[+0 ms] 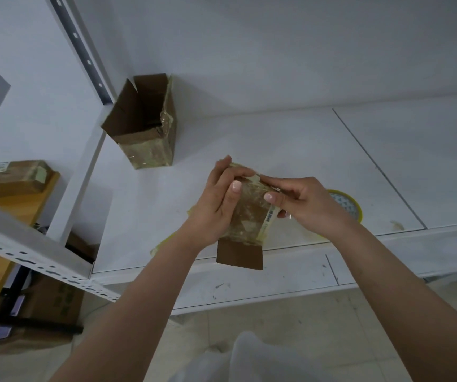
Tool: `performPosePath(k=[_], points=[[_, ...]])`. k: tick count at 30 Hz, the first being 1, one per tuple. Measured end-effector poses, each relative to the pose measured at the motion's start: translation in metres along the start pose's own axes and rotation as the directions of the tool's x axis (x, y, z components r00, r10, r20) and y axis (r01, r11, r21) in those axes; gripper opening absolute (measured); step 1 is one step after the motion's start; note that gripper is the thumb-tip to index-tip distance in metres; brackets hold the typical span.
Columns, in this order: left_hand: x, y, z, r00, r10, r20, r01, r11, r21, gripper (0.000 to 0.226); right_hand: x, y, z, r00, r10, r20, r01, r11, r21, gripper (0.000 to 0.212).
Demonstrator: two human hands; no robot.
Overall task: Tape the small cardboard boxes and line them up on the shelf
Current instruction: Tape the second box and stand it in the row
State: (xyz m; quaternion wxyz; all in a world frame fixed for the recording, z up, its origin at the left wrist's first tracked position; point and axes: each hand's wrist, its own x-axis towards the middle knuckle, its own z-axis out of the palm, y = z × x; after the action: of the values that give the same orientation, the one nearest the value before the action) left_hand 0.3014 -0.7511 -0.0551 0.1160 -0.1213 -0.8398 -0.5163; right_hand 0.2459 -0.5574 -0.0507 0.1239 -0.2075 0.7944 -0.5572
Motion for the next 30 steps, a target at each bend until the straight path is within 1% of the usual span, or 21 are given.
performPosePath(k=[4,6,8,9,10,11,12,13,15,16,18,19,20,22,23,24,26,28,30], points=[[0.002,-0.006,0.007,1.0,-0.003,0.026,0.003,1.0,0.02,0.03,-0.003,0.0,0.001,1.0,0.006,-0.02,-0.006,1.0,-0.031,0.06],[0.002,-0.009,0.01,1.0,-0.01,0.027,0.009,0.999,0.047,0.033,-0.003,0.0,0.002,0.999,0.03,-0.038,-0.033,0.997,-0.065,0.058],[0.002,-0.011,0.013,0.999,-0.044,0.011,0.042,0.995,0.091,0.042,-0.003,0.0,0.005,0.996,0.05,-0.07,-0.06,0.988,-0.145,0.058],[0.002,-0.012,0.014,0.998,-0.066,-0.002,0.066,0.992,0.109,0.045,-0.004,0.0,0.006,0.993,0.063,-0.102,-0.083,0.975,-0.205,0.063],[0.002,-0.012,0.016,0.996,-0.084,-0.022,0.086,0.989,0.123,0.045,-0.005,-0.001,0.007,0.986,0.071,-0.149,-0.11,0.955,-0.275,0.069],[0.003,-0.013,0.017,0.994,-0.094,-0.047,0.1,0.986,0.133,0.043,-0.006,-0.001,0.007,0.977,0.065,-0.204,-0.134,0.93,-0.344,0.07],[0.003,-0.013,0.017,0.993,-0.097,-0.073,0.106,0.984,0.141,0.04,-0.006,-0.001,0.006,0.966,0.038,-0.254,-0.137,0.913,-0.385,0.063],[0.004,-0.014,0.017,0.991,-0.094,-0.093,0.107,0.983,0.146,0.036,-0.006,0.0,0.006,0.958,0.0,-0.288,-0.116,0.915,-0.386,0.051],[0.007,-0.015,0.017,0.99,-0.08,-0.113,0.098,0.982,0.159,0.032,-0.005,0.001,0.007,0.949,-0.076,-0.306,-0.036,0.938,-0.346,0.027],[0.007,-0.016,0.017,0.991,-0.075,-0.115,0.093,0.982,0.163,0.031,-0.004,0.001,0.009,0.95,-0.1,-0.296,-0.002,0.946,-0.325,0.021],[0.007,-0.016,0.017,0.99,-0.071,-0.12,0.089,0.983,0.16,0.031,-0.003,0.001,0.011,0.953,-0.129,-0.272,0.045,0.954,-0.295,0.016],[0.007,-0.017,0.016,0.99,-0.067,-0.125,0.086,0.984,0.156,0.031,-0.003,0.002,0.012,0.956,-0.133,-0.261,0.06,0.961,-0.269,0.014],[0.006,-0.018,0.015,0.99,-0.065,-0.128,0.084,0.985,0.152,0.031,-0.003,0.003,0.012,0.961,-0.115,-0.251,0.066,0.979,-0.195,0.013],[0.005,-0.019,0.013,0.989,-0.072,-0.133,0.092,0.984,0.15,0.033,-0.005,0.007,0.007,0.968,-0.038,-0.249,0.054,0.997,0.058,0.026],[0.005,-0.02,0.012,0.987,-0.078,-0.137,0.099,0.984,0.151,0.035,-0.006,0.01,0.004,0.968,-0.008,-0.249,0.047,0.988,0.149,0.031],[0.005,-0.021,0.011,0.986,-0.083,-0.142,0.105,0.983,0.151,0.037,-0.007,0.013,0.0,0.972,-0.006,-0.235,0.047,0.984,0.171,0.032],[0.004,-0.022,0.01,0.984,-0.093,-0.151,0.115,0.984,0.14,0.04,-0.008,0.018,-0.001,0.988,-0.047,-0.147,0.062,0.993,0.105,0.03],[0.003,-0.022,0.009,0.982,-0.108,-0.157,0.129,0.984,0.125,0.04,-0.007,0.019,0.005,0.996,-0.065,-0.058,0.069,0.995,0.067,0.035],[0.003,-0.023,0.009,0.981,-0.112,-0.159,0.132,0.984,0.119,0.037,-0.004,0.019,0.013,0.996,-0.071,-0.051,0.074,0.996,0.059,0.039]])
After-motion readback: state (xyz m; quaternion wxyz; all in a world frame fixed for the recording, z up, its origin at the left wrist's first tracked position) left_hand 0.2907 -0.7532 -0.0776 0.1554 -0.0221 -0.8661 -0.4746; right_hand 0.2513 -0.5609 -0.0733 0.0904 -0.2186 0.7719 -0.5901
